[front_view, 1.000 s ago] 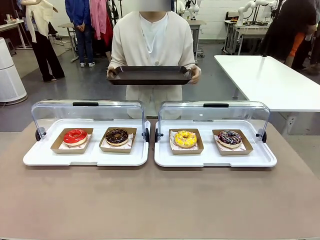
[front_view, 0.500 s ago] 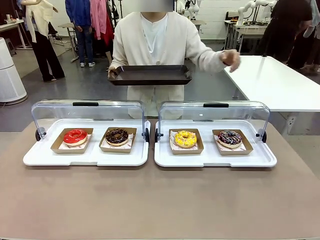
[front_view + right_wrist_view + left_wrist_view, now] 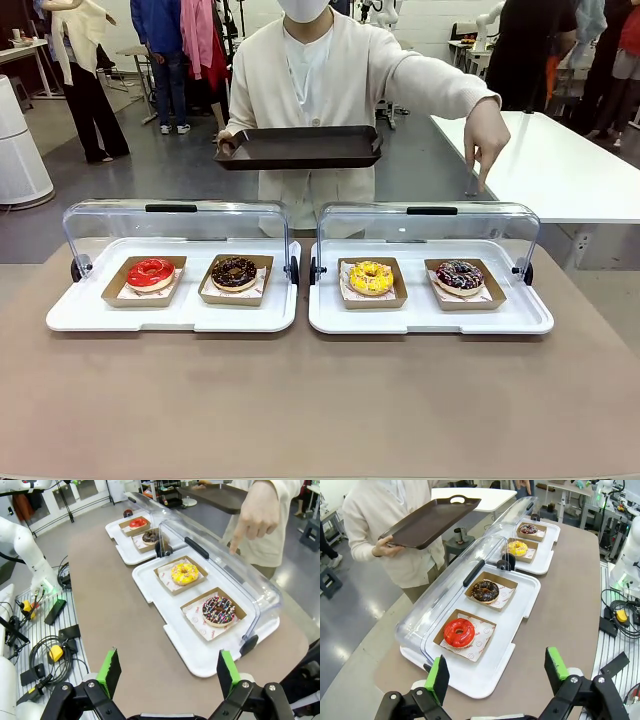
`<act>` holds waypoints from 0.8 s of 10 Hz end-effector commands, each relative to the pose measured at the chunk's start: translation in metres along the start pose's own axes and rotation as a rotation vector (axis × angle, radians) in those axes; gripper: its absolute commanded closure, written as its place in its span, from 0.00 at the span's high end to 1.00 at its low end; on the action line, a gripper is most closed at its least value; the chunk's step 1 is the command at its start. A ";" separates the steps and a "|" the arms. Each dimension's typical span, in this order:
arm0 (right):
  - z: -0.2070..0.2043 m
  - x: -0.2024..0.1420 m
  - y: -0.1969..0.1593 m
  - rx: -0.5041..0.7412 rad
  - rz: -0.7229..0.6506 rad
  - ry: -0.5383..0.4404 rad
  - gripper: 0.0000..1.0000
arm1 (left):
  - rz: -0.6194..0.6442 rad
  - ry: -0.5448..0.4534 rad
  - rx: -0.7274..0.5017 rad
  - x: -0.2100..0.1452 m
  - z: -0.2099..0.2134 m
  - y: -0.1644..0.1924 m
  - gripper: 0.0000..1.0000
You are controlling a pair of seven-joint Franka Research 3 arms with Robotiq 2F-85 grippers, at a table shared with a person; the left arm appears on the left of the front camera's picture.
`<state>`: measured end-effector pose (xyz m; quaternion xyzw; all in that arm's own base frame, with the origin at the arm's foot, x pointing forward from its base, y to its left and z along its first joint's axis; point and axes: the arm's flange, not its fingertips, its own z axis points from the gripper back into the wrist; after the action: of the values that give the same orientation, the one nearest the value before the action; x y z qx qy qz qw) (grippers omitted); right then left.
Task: Provide the desired donut to the person.
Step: Pick up and lift the Paper togo box containing the Donut pointed at by the person.
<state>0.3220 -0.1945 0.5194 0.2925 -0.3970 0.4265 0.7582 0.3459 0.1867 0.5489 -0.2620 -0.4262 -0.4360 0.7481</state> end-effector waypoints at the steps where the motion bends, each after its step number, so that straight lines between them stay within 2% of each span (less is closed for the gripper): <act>1: -0.001 0.000 -0.002 -0.003 0.002 -0.001 1.00 | -0.003 -0.002 0.004 0.003 0.000 0.003 1.00; 8: -0.001 0.000 -0.002 -0.003 0.002 -0.001 1.00 | -0.003 -0.002 0.004 0.003 0.000 0.003 1.00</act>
<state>0.3220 -0.1945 0.5194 0.2925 -0.3970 0.4265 0.7582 0.3459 0.1867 0.5490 -0.2619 -0.4262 -0.4360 0.7481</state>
